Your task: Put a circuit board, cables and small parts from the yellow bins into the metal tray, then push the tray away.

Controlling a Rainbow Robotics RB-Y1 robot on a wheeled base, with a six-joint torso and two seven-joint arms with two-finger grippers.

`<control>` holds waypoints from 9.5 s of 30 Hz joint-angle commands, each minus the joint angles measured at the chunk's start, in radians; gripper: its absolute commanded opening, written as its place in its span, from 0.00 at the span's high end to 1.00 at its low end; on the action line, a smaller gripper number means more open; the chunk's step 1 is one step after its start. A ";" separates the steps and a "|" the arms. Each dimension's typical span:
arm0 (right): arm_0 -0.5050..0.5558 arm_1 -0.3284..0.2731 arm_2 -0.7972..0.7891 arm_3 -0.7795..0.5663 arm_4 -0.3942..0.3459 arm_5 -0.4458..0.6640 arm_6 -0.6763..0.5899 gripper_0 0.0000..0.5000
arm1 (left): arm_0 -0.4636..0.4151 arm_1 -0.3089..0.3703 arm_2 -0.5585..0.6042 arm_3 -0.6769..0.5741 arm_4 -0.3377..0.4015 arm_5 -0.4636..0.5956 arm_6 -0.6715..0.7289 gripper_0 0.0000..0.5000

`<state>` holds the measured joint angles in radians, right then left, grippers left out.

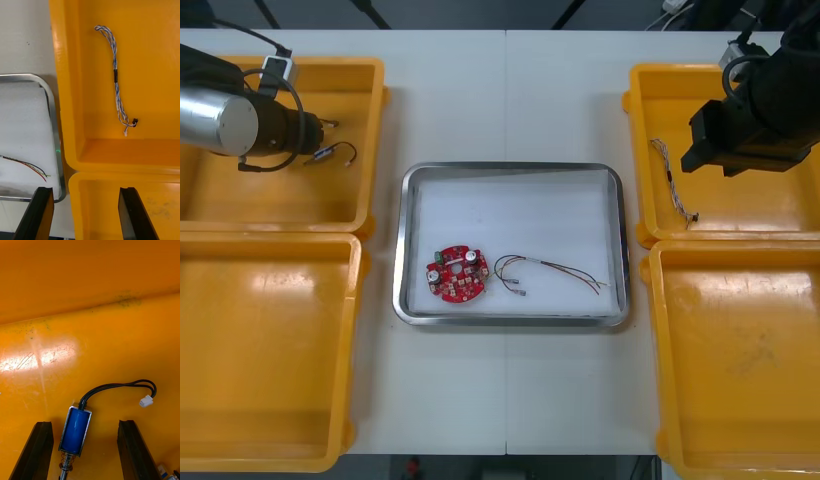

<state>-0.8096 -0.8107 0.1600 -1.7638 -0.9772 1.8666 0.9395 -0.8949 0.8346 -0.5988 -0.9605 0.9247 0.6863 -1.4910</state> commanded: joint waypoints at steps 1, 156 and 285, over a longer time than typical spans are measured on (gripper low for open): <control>-0.034 -0.047 -0.019 0.076 0.009 -0.043 0.059 0.00 | -0.038 -0.005 -0.016 0.005 0.010 -0.010 -0.106 0.30; 0.055 0.050 -0.235 -0.009 0.081 0.034 0.848 1.00 | 0.129 -0.433 -0.200 -0.776 -0.813 0.863 1.175 0.94; -0.306 0.228 0.443 0.291 0.002 -0.247 1.150 0.00 | -0.107 -0.006 -0.012 -0.222 -0.098 0.452 -0.785 0.00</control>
<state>-1.0846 -0.5484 0.7142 -1.4287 -0.9602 1.5805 2.1423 -0.9468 0.8420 -0.5976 -1.1827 0.8396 1.1501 -2.2450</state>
